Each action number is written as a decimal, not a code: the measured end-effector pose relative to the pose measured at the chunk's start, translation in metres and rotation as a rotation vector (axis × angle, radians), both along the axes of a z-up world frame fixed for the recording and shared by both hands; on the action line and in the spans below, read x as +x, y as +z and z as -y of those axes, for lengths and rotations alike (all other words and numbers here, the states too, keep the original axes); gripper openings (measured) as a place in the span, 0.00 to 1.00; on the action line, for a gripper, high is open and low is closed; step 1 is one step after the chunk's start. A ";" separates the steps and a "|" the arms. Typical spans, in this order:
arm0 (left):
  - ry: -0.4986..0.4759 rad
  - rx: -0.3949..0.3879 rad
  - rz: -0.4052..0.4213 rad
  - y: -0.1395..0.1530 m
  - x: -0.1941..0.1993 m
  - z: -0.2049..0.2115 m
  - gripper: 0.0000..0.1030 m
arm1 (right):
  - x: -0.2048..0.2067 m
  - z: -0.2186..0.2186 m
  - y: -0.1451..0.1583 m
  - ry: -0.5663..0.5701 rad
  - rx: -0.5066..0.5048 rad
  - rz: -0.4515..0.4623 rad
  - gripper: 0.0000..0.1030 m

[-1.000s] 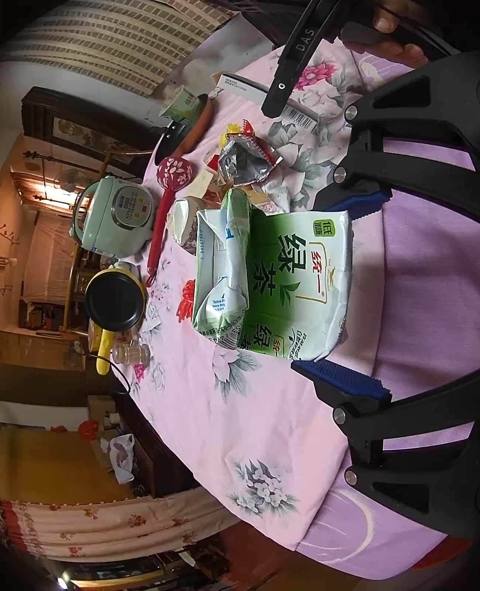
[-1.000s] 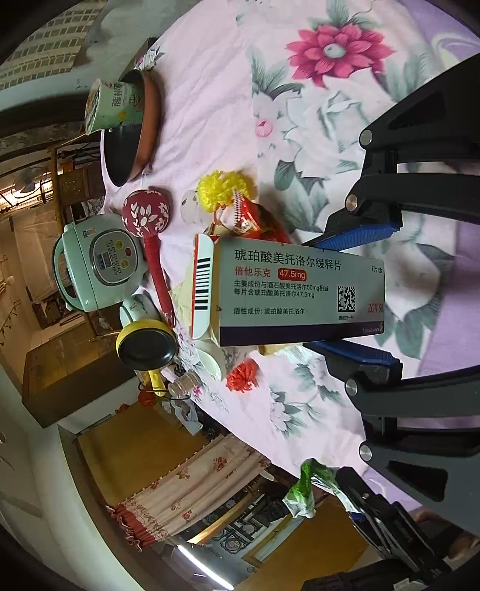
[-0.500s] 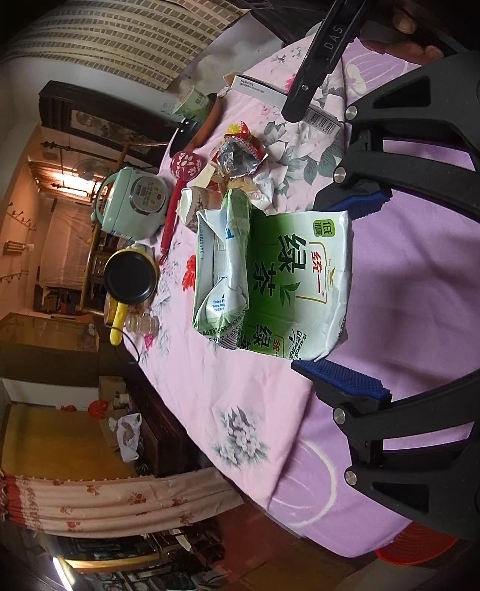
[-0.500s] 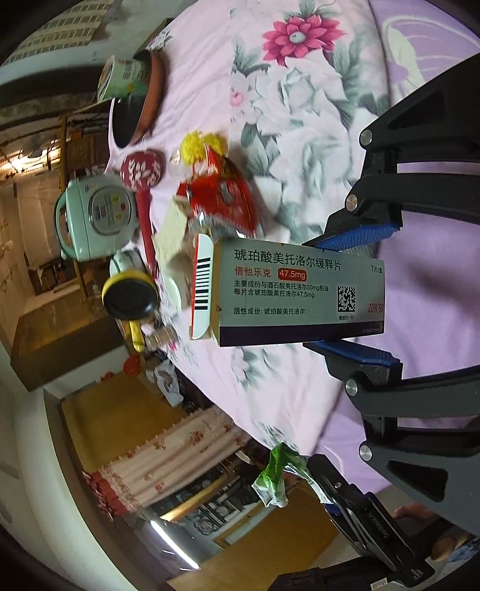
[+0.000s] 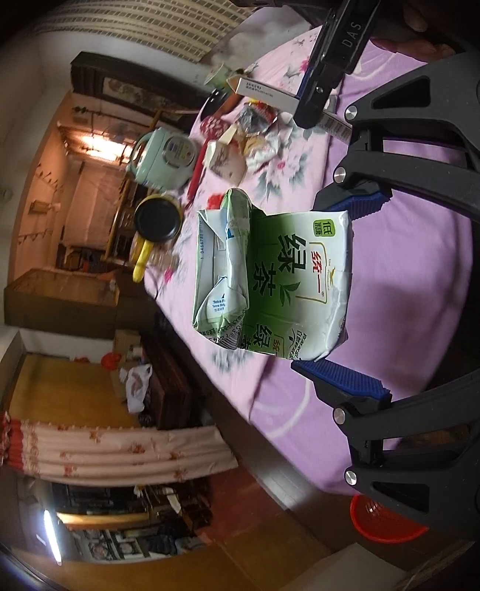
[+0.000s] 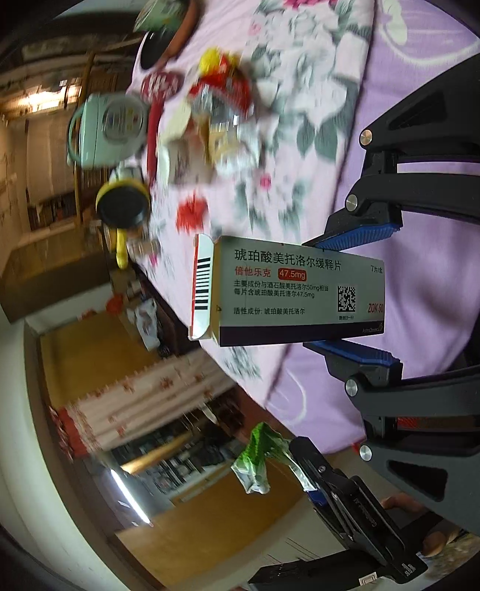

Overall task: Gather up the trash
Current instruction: 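Carry the tea carton and medicine box off the table toward the red basket, then open the left tool over the red basket while the right tool releases the medicine box, then move both tools back over the table toward the remaining trash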

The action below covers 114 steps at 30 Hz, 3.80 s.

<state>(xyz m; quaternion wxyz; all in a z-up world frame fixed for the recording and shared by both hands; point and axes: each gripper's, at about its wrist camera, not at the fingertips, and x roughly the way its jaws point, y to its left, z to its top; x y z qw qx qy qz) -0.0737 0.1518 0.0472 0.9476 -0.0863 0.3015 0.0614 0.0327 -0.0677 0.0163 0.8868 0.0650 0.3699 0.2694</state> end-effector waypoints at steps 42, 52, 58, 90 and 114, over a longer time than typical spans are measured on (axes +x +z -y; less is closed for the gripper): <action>0.791 -0.231 -0.468 -0.216 -0.157 -0.350 0.65 | -0.094 -0.465 -0.179 0.803 -0.285 -0.309 0.44; 0.836 -0.201 -0.533 -0.233 -0.157 -0.349 0.65 | -0.095 -0.500 -0.214 0.807 -0.348 -0.358 0.45; 0.841 -0.202 -0.549 -0.234 -0.153 -0.348 0.66 | -0.086 -0.496 -0.217 0.806 -0.330 -0.373 0.47; 0.695 -0.134 -0.266 -0.098 -0.122 -0.277 0.81 | -0.068 -0.340 -0.048 0.690 -0.054 -0.113 0.54; -0.154 0.026 -0.154 -0.015 0.108 0.049 0.85 | 0.054 0.093 -0.002 -0.147 -0.016 -0.011 0.64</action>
